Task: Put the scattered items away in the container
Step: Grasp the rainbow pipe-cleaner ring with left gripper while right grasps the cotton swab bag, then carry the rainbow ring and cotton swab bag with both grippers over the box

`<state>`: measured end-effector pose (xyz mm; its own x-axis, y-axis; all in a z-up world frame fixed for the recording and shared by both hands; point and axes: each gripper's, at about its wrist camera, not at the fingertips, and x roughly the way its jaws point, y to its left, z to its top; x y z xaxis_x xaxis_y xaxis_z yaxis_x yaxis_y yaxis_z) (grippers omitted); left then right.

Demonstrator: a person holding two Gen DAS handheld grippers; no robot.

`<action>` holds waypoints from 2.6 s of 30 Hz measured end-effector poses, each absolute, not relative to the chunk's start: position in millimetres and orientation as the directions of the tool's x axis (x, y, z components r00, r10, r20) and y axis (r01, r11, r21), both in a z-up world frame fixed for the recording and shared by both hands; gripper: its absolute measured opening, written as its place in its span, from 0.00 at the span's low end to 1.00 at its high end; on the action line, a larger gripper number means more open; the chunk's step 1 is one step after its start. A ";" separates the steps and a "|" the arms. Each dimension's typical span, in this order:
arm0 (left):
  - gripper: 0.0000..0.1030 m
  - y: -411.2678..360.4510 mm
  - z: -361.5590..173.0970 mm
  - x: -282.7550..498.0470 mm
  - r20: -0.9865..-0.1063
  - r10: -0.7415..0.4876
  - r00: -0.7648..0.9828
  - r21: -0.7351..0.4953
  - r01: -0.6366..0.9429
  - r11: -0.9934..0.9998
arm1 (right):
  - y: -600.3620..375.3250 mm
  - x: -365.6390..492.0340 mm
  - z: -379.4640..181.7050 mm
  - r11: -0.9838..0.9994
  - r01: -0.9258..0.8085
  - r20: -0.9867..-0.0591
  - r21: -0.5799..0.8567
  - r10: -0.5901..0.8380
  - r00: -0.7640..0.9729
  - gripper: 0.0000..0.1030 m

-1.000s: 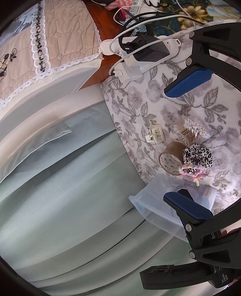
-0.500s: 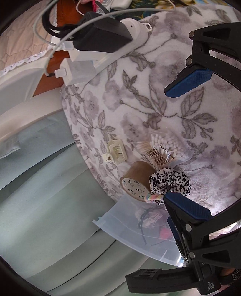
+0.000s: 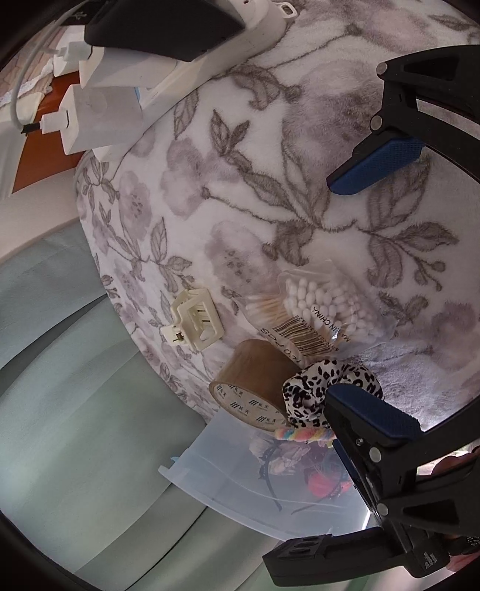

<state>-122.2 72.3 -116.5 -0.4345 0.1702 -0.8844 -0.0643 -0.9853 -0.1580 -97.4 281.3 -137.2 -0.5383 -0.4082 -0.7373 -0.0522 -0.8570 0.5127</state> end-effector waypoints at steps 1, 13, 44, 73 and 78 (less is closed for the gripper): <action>0.98 73.0 -117.7 -123.0 -0.888 0.164 -0.430 -0.152 -0.062 -0.986 | 281.3 -99.4 -137.7 -0.856 -0.053 -0.737 0.514 -0.409 -0.539 1.00; 0.77 70.4 -126.6 -127.9 -0.899 0.154 -0.410 -0.151 -0.040 -0.988 | 270.2 -114.9 -137.5 -0.889 -0.046 -0.760 0.455 -0.361 -0.541 0.94; 0.11 73.2 -79.9 -102.0 -0.862 0.145 -0.485 -0.086 -0.142 -0.986 | 267.0 -81.3 -114.8 -0.836 -0.065 -0.722 0.544 -0.428 -0.544 0.24; 0.06 50.4 23.4 -61.9 -0.677 0.232 -0.698 -0.145 -0.182 -0.972 | 279.0 -33.2 -23.4 -0.835 -0.048 -0.613 0.549 -0.363 -0.701 0.23; 0.06 44.7 59.3 -45.0 -0.593 0.261 -0.761 -0.148 -0.216 -0.965 | 281.0 -14.4 23.9 -0.835 -0.001 -0.515 0.551 -0.339 -0.787 0.23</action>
<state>-45.0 44.7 59.3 -0.7612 0.2614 -0.5934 -0.2160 -0.9651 -0.1481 -14.4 281.0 23.9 -0.7873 -0.3391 -0.5149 -0.0009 -0.8346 0.5509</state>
